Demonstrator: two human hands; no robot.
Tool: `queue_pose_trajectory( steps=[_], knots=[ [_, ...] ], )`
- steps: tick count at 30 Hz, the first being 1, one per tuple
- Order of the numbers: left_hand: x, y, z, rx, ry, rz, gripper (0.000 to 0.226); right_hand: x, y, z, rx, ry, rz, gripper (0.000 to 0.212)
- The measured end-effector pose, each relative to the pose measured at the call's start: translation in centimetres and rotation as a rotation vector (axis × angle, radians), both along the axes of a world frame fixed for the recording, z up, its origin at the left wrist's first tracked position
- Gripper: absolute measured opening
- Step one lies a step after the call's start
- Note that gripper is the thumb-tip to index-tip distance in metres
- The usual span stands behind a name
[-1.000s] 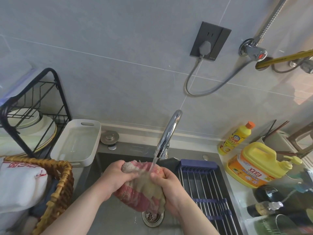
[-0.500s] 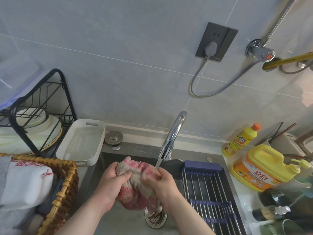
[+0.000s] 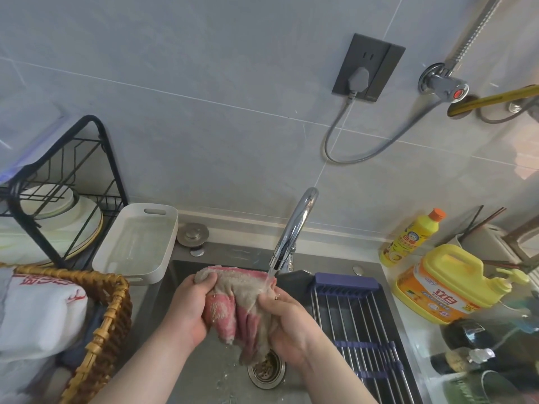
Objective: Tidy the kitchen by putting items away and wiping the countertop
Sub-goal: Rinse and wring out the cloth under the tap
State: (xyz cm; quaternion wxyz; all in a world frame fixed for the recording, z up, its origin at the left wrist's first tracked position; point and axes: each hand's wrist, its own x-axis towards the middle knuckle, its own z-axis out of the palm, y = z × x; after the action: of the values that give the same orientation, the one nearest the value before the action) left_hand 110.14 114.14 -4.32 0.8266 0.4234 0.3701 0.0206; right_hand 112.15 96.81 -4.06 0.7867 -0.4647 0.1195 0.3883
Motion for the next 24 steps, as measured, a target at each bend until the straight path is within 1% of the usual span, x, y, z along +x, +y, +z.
queue_pose_trajectory(
  steps=[3, 6, 10, 13, 15, 17, 19, 20, 21, 23, 24],
  knots=[
    [0.2, 0.2, 0.0, -0.015, 0.012, -0.013, 0.005, 0.3, 0.0, 0.1, -0.071, -0.074, 0.013, 0.032],
    [0.2, 0.9, -0.2, -0.005, 0.023, -0.002, 0.011, 0.3, 0.0, 0.3, -0.099, -0.119, 0.043, 0.037],
    [0.0, 1.9, -0.1, 0.003, 0.018, -0.007, 0.005, 0.4, -0.3, 0.4, 0.013, -0.065, -0.054, 0.041],
    [0.1, 2.1, -0.1, -0.007, 0.011, -0.022, 0.009, 0.6, -0.4, 0.4, 0.104, -0.012, -0.114, 0.035],
    [0.1, 2.0, -0.1, -0.005, 0.018, -0.036, 0.01, 0.7, -0.3, 0.3, 0.139, 0.028, -0.154, 0.034],
    [0.0, 2.0, -0.3, -0.007, 0.03, -0.041, 0.011, 0.6, -0.3, 0.4, 0.194, 0.038, -0.174, 0.042],
    [-0.1, 2.1, -0.5, -0.004, 0.047, -0.021, 0.013, 0.8, -0.4, 0.3, 0.223, 0.024, -0.189, 0.059],
    [-0.2, 2.3, -0.6, 0.002, 0.058, -0.006, 0.015, 0.8, -0.4, 0.6, 0.218, 0.014, -0.186, 0.062],
    [-0.3, 2.5, -0.8, 0.011, 0.072, 0.006, 0.017, 0.8, -0.3, 0.5, 0.204, 0.006, -0.175, 0.061],
    [-0.6, 3.1, -1.2, 0.025, 0.093, 0.02, 0.022, 0.8, 0.0, 0.6, 0.127, -0.016, -0.154, 0.049],
    [-0.7, 3.2, -1.4, 0.028, 0.097, 0.025, 0.025, 0.6, 0.2, 0.9, 0.057, -0.047, -0.15, 0.041]
  ],
)
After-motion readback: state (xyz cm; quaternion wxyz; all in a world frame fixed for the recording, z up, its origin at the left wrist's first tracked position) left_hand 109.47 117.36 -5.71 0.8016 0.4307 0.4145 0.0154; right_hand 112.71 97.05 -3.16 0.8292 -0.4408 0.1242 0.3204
